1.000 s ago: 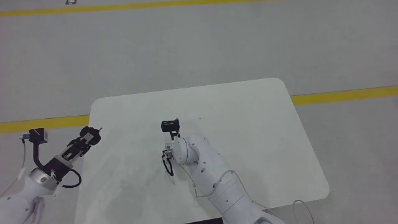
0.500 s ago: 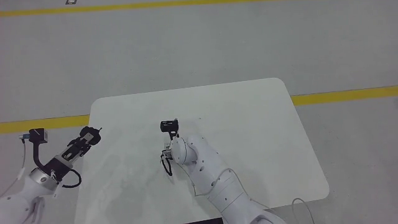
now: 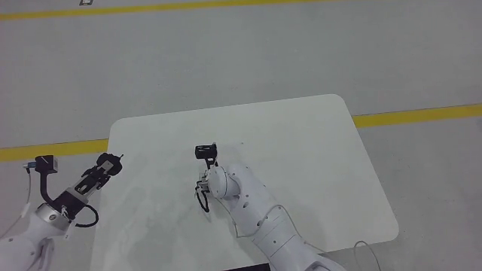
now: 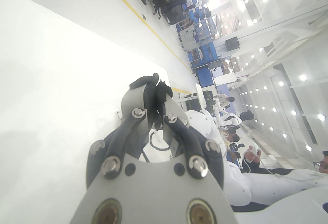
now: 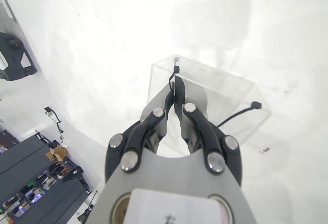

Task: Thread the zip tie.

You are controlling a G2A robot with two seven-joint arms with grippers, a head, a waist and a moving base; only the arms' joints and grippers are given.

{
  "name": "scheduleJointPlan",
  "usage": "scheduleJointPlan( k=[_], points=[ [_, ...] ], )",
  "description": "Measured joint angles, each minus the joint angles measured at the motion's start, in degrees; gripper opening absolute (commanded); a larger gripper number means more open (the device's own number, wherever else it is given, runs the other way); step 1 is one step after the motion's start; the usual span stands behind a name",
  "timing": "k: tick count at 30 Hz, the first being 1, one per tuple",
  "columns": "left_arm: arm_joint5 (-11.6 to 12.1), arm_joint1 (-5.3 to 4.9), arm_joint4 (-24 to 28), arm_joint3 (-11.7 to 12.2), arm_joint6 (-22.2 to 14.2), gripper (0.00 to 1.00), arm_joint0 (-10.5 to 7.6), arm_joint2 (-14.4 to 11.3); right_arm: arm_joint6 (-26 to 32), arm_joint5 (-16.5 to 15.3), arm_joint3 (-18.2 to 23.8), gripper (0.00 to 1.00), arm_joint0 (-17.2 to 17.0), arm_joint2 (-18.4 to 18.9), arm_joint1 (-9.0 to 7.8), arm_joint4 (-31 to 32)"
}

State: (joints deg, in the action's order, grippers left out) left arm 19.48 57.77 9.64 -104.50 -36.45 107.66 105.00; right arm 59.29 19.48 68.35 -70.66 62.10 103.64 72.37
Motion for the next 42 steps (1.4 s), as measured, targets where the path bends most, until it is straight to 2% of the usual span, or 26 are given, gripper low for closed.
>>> scheduleJointPlan(
  k=[6,9,12,16,18,22,26,28,32,34,42],
  points=[
    [0.0,0.00,0.0,0.0,0.0,0.00,0.00,0.0,1.1,0.0,4.3,0.00,-1.8,-0.2,-0.91,0.7],
    [0.0,0.00,0.0,0.0,0.0,0.00,0.00,0.0,1.6,0.0,7.9,0.00,-3.4,-0.1,-1.73,0.5],
    [0.0,0.00,0.0,0.0,0.0,0.00,0.00,0.0,2.1,0.0,13.2,0.00,-5.9,-0.1,-3.03,-0.5],
    [0.0,0.00,0.0,0.0,0.0,0.00,0.00,0.0,2.0,-0.4,22.8,0.00,-11.3,0.1,-5.29,-2.6],
    [0.0,0.00,0.0,0.0,0.0,0.00,0.00,0.0,1.5,-2.8,26.7,0.00,-13.8,1.2,-6.04,-4.7],
    [0.0,0.00,0.0,0.0,0.0,0.00,0.00,0.0,0.2,-12.0,32.5,0.00,-18.4,6.6,-7.43,-12.1],
    [0.0,0.00,0.0,0.0,0.0,0.00,0.00,0.0,-0.1,-20.0,34.2,0.00,-20.1,11.4,-8.44,-20.8],
    [0.0,0.00,0.0,0.0,0.0,0.00,0.00,0.0,-0.2,-24.0,33.8,0.00,-20.2,13.4,-8.92,-25.4],
    [0.0,0.00,0.0,0.0,0.0,0.00,0.00,0.0,0.0,-29.9,31.9,0.00,-19.5,16.1,-9.72,-33.5],
    [0.0,0.00,0.0,0.0,0.0,0.00,0.00,0.0,0.3,-30.9,30.8,0.00,-18.9,16.8,-9.96,-35.7],
    [0.0,0.00,0.0,0.0,0.0,0.00,0.00,0.0,0.3,-30.8,30.8,0.00,-18.9,16.7,-9.96,-35.7]
  ],
)
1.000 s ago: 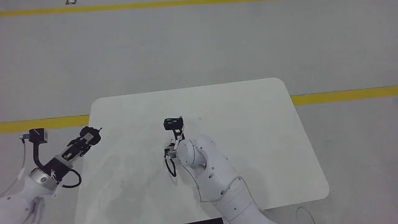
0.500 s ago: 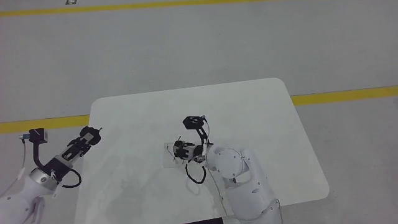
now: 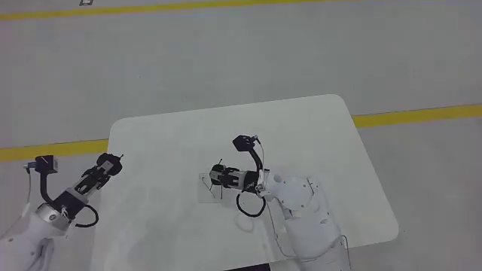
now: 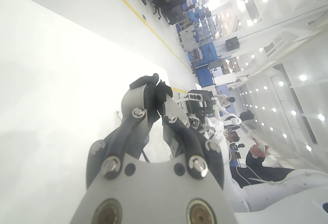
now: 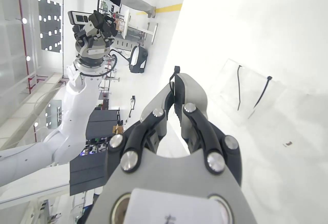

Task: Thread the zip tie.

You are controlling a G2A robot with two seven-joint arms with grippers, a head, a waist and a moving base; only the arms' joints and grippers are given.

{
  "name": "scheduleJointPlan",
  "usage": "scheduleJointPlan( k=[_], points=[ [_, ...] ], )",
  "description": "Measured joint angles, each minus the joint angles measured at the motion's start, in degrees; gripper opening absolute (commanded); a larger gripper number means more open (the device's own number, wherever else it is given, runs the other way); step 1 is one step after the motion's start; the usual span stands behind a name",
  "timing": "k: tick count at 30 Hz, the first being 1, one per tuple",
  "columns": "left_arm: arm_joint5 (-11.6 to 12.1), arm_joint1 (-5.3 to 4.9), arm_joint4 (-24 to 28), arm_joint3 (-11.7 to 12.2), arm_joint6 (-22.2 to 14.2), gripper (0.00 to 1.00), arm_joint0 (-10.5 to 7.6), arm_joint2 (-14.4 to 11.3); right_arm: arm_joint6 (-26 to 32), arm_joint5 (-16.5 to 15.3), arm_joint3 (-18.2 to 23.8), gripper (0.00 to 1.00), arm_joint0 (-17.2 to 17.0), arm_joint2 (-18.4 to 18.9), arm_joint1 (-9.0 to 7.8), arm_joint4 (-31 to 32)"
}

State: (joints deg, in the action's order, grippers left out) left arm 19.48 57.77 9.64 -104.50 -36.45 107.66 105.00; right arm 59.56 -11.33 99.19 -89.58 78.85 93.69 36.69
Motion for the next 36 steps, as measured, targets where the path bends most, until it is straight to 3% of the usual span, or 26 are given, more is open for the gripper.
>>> scheduleJointPlan(
  k=[4,10,16,20,33,36],
  points=[
    [0.0,0.00,0.0,0.0,0.0,0.00,0.00,0.0,-0.6,-0.9,-0.7,0.00,-0.3,0.4,-0.16,-1.7],
    [0.0,0.00,0.0,0.0,0.0,0.00,0.00,0.0,4.4,-8.2,-3.2,0.00,0.2,7.0,-1.99,-16.8],
    [0.0,0.00,0.0,0.0,0.0,0.00,0.00,0.0,14.1,-8.1,-5.3,0.00,2.9,10.8,-3.94,-31.8],
    [0.0,0.00,0.0,0.0,0.0,0.00,0.00,0.0,18.0,-8.1,-7.8,0.00,4.4,12.1,-4.95,-38.6],
    [0.0,0.00,0.0,0.0,0.0,0.00,0.00,0.0,18.3,-8.1,-9.1,0.00,5.4,12.3,-5.63,-40.0],
    [-0.5,0.05,0.1,-0.1,0.2,0.00,-0.23,-0.6,16.0,-7.6,-9.0,0.00,5.4,11.6,-5.80,-39.1]
  ],
)
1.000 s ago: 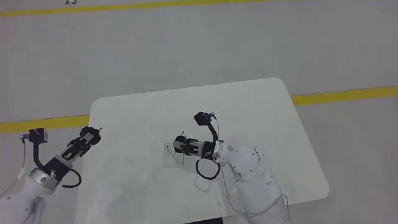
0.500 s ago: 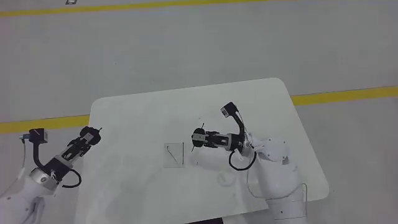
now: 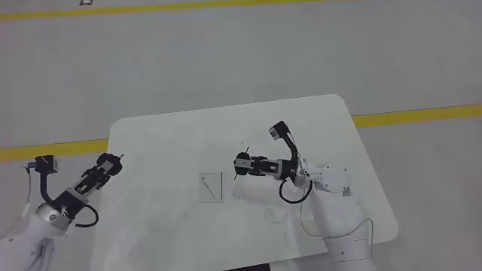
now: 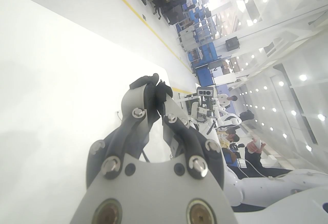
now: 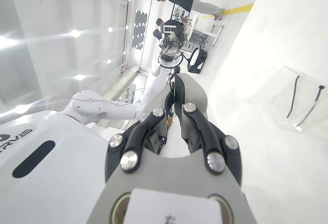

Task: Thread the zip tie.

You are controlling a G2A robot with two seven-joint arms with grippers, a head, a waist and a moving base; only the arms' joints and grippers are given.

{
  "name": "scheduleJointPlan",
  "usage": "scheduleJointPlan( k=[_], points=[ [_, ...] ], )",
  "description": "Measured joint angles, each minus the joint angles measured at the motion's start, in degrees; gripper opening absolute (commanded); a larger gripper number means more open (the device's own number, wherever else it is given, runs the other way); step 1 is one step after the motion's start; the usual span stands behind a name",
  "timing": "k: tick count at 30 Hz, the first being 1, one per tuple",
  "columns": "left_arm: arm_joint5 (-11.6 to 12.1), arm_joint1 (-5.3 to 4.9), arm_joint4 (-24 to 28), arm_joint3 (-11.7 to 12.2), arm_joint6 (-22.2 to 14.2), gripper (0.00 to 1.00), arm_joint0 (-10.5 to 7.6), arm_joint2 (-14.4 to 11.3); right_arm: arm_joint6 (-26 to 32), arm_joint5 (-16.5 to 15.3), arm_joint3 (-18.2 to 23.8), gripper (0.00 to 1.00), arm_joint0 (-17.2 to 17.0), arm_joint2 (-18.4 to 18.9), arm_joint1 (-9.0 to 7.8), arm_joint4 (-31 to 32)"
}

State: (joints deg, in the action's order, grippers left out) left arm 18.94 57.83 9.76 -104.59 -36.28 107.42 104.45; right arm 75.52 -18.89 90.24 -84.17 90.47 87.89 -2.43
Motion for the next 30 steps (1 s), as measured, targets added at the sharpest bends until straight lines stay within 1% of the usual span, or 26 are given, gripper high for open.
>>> scheduleJointPlan(
  k=[5,8,16,20,22,24,30],
  points=[
    [-2.7,0.10,-1.1,-0.5,-1.1,0.00,-0.88,-2.9,-5.5,1.1,0.9,0.00,0.9,-1.7,-0.61,2.6],
    [-4.4,0.15,-2.5,-0.8,-1.6,0.00,-1.32,-4.7,-8.6,1.6,1.4,0.00,1.5,-3.3,-0.88,4.9],
    [-8.8,0.32,-4.4,-1.7,-2.7,0.00,-2.00,-9.5,-16.4,2.9,1.2,0.00,4.2,-9.6,-1.29,12.5],
    [-10.4,0.41,-5.1,-1.9,-2.8,0.00,-2.26,-11.5,-19.8,3.4,0.7,0.00,5.5,-12.8,-1.38,15.6],
    [-11.2,0.43,-6.3,-2.1,-2.0,0.00,-2.44,-12.2,-21.3,3.7,-0.1,0.00,6.2,-14.5,-1.39,16.6],
    [-11.5,0.42,-8.2,-2.1,-0.6,0.00,-2.55,-12.2,-22.3,4.1,-1.0,0.00,6.8,-15.4,-1.41,17.1],
    [-11.4,0.42,-7.7,-2.1,-1.0,0.00,-2.55,-12.2,-22.4,4.1,-1.1,0.00,6.8,-15.4,-1.41,17.0]
  ],
)
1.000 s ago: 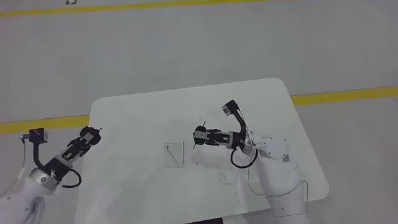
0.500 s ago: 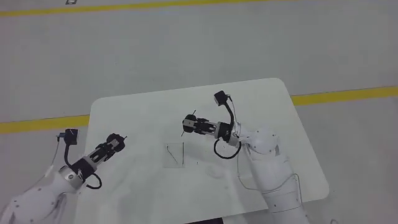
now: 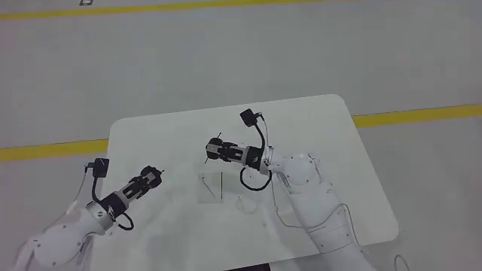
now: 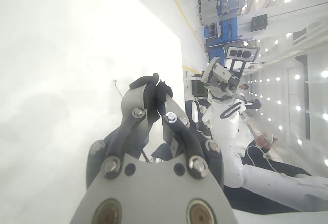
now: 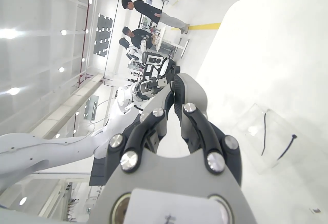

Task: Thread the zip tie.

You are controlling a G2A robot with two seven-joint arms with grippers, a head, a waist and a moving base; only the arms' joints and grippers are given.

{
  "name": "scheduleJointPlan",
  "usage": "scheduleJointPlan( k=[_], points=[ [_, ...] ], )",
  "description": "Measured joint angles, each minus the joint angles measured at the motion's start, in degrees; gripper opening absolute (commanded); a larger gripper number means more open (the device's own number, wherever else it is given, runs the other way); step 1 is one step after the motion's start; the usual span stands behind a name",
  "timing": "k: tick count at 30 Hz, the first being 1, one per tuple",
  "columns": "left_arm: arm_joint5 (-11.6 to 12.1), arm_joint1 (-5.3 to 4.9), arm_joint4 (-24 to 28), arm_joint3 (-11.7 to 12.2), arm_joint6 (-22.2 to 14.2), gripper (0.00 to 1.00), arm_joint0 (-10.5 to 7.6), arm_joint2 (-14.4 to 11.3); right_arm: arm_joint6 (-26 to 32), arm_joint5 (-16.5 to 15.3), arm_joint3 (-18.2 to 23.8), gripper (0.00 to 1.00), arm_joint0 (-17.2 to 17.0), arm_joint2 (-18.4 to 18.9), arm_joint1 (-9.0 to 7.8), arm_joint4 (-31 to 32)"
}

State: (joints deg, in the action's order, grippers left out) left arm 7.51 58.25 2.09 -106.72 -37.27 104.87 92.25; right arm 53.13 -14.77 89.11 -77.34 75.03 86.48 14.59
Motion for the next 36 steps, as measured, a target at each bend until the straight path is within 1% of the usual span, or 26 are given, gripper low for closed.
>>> scheduleJointPlan(
  k=[2,5,8,11,14,19,22,23,36],
  points=[
    [0.0,0.01,0.0,0.0,0.1,0.00,-0.03,-0.1,0.0,0.0,0.0,0.00,0.0,0.0,0.00,0.0],
    [-0.1,0.11,1.4,0.1,-0.4,0.00,-0.60,-1.3,-1.4,-0.4,0.0,0.00,-0.3,-0.7,-0.05,0.6],
    [0.1,0.17,2.4,-0.2,-1.9,0.00,-1.20,-2.9,-4.1,-2.5,-0.6,0.00,0.2,-2.7,-0.17,3.0],
    [0.4,0.26,2.4,-0.2,-2.3,0.00,-2.02,-4.7,-6.3,-3.9,-2.2,0.00,1.2,-4.4,-0.19,3.9],
    [1.1,0.41,2.0,0.3,-1.8,0.00,-3.01,-6.7,-8.3,-4.7,-4.0,0.00,2.4,-5.9,-0.22,4.6],
    [2.4,0.71,2.9,1.4,0.3,0.00,-4.76,-8.9,-9.1,-4.7,-6.8,0.00,4.4,-7.7,-0.31,3.6],
    [2.6,0.85,4.0,2.3,1.8,0.00,-5.85,-9.4,-9.2,-4.7,-7.8,0.00,5.1,-8.0,-0.44,3.1],
    [2.7,0.86,4.1,2.4,1.9,0.00,-5.95,-9.4,-9.2,-4.7,-7.9,0.00,5.1,-8.0,-0.45,3.1],
    [2.7,0.85,4.1,2.4,1.8,0.00,-5.92,-9.4,-9.2,-4.7,-7.8,0.00,5.1,-8.0,-0.44,3.1]
  ],
)
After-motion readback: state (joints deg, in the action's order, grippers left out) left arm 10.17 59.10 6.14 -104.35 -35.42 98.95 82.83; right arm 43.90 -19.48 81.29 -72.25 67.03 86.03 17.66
